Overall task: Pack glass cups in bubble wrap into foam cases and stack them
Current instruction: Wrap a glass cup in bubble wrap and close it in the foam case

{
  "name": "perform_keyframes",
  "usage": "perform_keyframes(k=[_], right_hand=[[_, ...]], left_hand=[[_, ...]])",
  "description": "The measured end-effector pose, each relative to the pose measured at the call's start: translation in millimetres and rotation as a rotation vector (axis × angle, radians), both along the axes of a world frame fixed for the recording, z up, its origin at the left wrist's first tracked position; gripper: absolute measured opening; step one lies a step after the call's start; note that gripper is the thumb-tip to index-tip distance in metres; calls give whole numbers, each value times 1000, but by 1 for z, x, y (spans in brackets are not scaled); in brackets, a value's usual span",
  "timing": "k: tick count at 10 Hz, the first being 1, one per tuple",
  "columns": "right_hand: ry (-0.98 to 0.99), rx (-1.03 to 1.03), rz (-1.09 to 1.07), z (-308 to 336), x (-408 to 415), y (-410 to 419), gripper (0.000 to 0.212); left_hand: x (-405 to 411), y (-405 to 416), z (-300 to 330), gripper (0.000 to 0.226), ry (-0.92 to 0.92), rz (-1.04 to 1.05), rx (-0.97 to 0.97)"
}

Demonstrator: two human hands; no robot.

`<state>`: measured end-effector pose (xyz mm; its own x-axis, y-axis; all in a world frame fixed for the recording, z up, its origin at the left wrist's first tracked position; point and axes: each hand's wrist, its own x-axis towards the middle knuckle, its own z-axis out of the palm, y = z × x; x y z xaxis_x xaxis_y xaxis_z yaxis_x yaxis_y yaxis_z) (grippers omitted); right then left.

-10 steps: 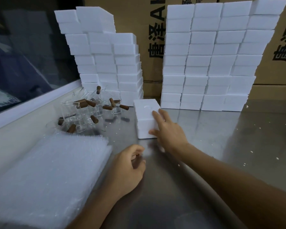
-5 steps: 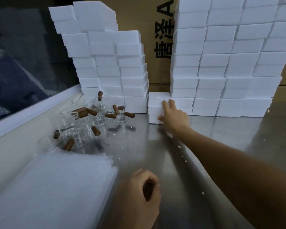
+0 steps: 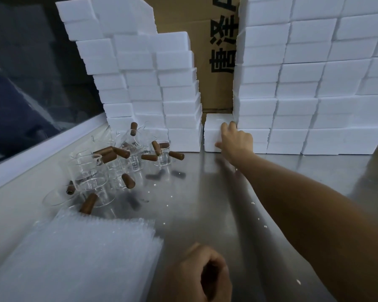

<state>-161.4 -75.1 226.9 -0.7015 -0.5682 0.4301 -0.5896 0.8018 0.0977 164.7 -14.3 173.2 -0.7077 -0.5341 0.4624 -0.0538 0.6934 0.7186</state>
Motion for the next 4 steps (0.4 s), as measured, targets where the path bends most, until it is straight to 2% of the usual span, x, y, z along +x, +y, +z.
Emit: perform_keyframes(k=[1, 2, 3, 4], right_hand=[[-10, -28, -40, -3, 3, -2, 60], [6, -40, -62, -21, 13, 2, 79], [-96, -57, -1, -31, 26, 20, 74], [-207, -104, 10, -40, 40, 47, 59]], left_hand=[[0, 1, 1, 23, 15, -2, 22], [1, 3, 2, 22, 5, -7, 52], [-1, 3, 0, 18, 12, -4, 44], [0, 6, 4, 15, -13, 0, 91]])
